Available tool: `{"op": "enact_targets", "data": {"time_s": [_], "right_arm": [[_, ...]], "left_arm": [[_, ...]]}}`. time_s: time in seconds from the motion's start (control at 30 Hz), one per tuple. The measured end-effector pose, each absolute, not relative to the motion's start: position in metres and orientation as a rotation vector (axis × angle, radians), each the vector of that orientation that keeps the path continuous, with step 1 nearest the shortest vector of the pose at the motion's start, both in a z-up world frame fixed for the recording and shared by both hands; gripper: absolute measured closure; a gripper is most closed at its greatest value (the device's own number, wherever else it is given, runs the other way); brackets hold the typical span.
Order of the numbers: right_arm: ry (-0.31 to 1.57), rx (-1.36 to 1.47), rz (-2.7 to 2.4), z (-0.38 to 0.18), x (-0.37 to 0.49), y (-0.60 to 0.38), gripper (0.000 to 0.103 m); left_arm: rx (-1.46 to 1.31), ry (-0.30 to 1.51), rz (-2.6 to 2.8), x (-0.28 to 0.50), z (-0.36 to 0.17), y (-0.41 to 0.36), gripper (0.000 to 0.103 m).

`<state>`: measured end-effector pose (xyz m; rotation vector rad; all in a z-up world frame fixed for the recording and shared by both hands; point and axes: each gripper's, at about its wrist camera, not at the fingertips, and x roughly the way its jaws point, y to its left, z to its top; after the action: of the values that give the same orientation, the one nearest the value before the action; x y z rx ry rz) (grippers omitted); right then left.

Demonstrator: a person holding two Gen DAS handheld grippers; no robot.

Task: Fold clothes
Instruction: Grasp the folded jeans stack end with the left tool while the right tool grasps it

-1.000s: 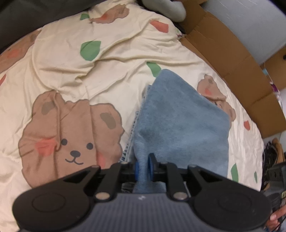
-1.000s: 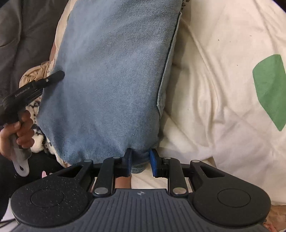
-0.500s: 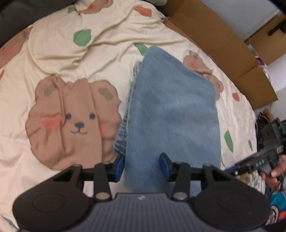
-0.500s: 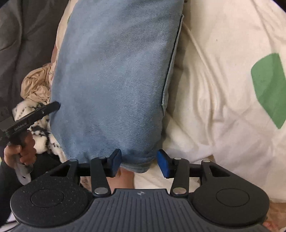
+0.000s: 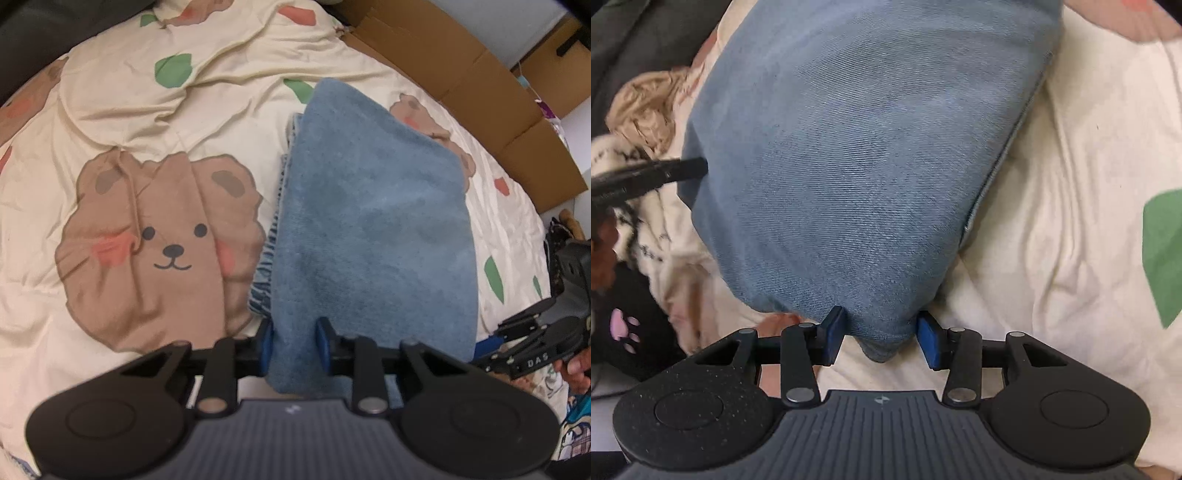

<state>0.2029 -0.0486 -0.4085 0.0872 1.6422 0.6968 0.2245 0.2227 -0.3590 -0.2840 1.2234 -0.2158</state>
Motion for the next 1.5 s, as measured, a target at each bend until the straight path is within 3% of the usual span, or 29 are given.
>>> {"op": "enact_targets", "data": {"time_s": [0.13,0.3,0.37,0.9,1.13,1.5], "right_arm": [[1.670,0.172,0.687,-0.406,0.213,-0.065,0.056],[1.624,0.353,0.644,-0.398,0.230,-0.101,0.050],[1.594,0.402,0.586,-0.399,0.236,-0.113,0.047],[1.423,0.622,0.466,-0.422,0.258,-0.143,0.048],[1.410,0.600,0.491,-0.411,0.256,-0.118,0.082],[1.377,0.591,0.502,-0.371,0.263,-0.126,0.087]], "left_arm": [[-0.279,1.225,-0.221,0.225,-0.351,0.224,0.075],[-0.271,1.185,-0.168,0.234,-0.338,0.231,0.055],[-0.264,1.179,-0.166,0.243,-0.338,0.228,0.051],[-0.403,1.176,-0.222,0.300,-0.375,0.221,0.049],[-0.394,1.199,-0.221,0.309,-0.378,0.219,0.055],[-0.444,1.222,-0.194,0.305,-0.377,0.210,0.057]]}}
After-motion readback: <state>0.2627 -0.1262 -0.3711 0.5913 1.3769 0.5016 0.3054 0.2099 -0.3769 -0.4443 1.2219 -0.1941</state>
